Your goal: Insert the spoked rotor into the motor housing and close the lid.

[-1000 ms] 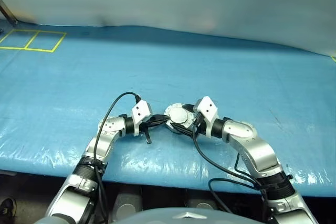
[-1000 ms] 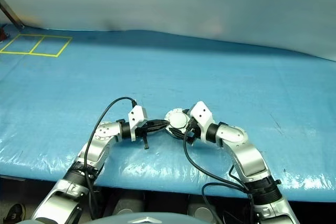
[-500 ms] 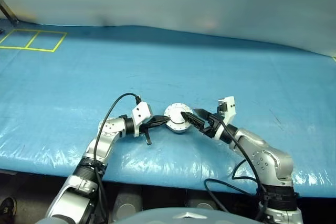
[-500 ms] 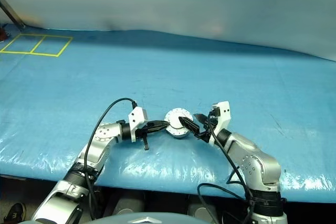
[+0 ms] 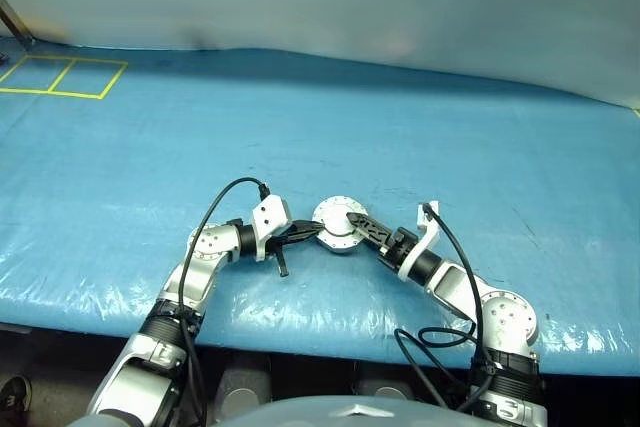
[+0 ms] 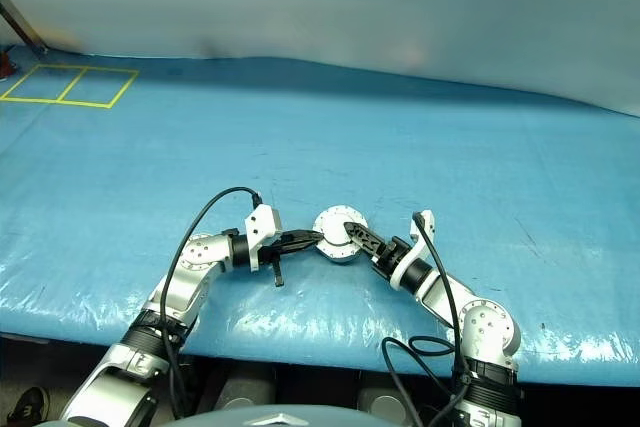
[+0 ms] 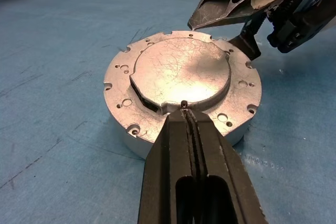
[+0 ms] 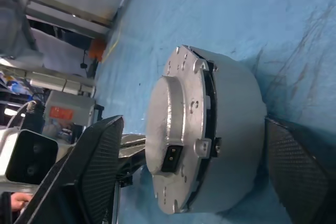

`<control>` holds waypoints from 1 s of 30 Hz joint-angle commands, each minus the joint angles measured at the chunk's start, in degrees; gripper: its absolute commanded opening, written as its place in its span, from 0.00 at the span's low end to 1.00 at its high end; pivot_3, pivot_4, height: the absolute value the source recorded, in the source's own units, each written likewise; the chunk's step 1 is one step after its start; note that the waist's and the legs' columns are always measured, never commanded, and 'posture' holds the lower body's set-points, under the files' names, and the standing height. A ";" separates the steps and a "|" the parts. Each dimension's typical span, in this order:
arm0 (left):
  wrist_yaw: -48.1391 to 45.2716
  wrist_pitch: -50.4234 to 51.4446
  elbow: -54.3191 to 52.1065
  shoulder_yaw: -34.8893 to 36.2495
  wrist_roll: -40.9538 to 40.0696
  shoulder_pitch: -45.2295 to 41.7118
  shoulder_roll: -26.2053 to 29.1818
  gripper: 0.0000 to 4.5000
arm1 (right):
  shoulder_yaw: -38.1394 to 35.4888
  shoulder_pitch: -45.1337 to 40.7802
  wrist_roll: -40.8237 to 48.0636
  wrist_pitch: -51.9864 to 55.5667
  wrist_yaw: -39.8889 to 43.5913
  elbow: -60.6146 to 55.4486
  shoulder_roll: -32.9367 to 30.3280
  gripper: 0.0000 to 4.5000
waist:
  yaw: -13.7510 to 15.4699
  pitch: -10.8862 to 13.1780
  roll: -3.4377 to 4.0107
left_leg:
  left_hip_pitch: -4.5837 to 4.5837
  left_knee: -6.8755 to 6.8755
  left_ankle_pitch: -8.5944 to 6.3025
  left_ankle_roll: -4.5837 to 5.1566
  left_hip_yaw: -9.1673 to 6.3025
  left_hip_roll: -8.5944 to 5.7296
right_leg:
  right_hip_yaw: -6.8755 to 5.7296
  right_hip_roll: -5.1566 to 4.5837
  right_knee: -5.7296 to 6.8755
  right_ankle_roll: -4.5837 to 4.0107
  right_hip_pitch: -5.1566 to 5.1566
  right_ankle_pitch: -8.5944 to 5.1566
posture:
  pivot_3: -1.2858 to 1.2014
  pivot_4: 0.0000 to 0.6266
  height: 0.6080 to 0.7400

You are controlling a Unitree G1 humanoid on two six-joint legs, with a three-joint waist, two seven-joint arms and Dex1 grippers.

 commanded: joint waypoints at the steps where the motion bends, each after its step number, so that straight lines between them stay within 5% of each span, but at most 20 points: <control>1: 0.01 0.63 1.05 -2.50 1.92 1.07 -0.28 0.00 | -0.70 -0.23 4.69 0.18 0.16 -0.59 1.32 0.65 | -0.03 0.00 0.01 | -0.01 0.00 0.00 0.00 0.00 0.00 | 0.00 0.00 -0.01 0.00 -0.02 0.00 | 0.52 0.24 1.00; 7: 0.03 0.55 1.32 -2.57 2.07 1.03 -0.57 0.00 | 0.59 0.27 5.85 0.71 -0.99 -0.62 1.60 0.27 | -0.22 0.00 0.02 | -0.05 -0.05 0.00 0.01 0.00 0.00 | 0.00 0.00 -0.01 0.00 -0.08 0.00 | 0.52 0.24 1.00; 15: 0.57 2.04 0.17 -0.78 -0.60 1.61 -1.93 0.00 | 1.54 0.13 5.30 0.79 -1.92 -0.55 0.72 0.27 | -0.47 -0.01 0.04 | -0.05 -0.06 0.00 0.00 0.00 0.01 | 0.00 0.00 -0.02 -0.02 -0.09 -0.01 | 0.52 0.24 1.00; 19: 1.92 11.73 -6.49 6.89 -13.73 4.20 -5.15 0.00 | -1.36 -0.84 10.34 -1.08 -3.93 -0.73 3.27 0.27 | -0.94 0.06 0.09 | -0.20 -0.07 0.00 0.01 0.00 0.02 | 0.00 0.00 0.00 -0.02 -0.22 -0.01 | 0.52 0.24 1.00; 24: 3.84 17.93 -12.05 11.46 -21.00 8.55 -6.54 0.00 | -3.42 -1.60 15.18 -3.47 -7.01 -1.35 5.39 0.27 | -1.47 0.15 0.21 | -0.79 -0.07 0.03 0.06 -0.05 0.04 | -0.01 0.08 0.09 0.01 -0.86 0.03 | 0.52 0.24 1.00; 30: 8.12 22.98 -16.44 15.92 -29.16 12.45 -10.46 0.37 | -3.48 -2.88 21.29 -6.40 -8.33 -3.67 6.53 0.27 | -1.94 0.18 0.24 | -0.79 -0.15 0.03 0.06 -0.06 0.03 | -0.01 0.09 0.06 0.00 -0.86 0.01 | 0.52 0.24 1.00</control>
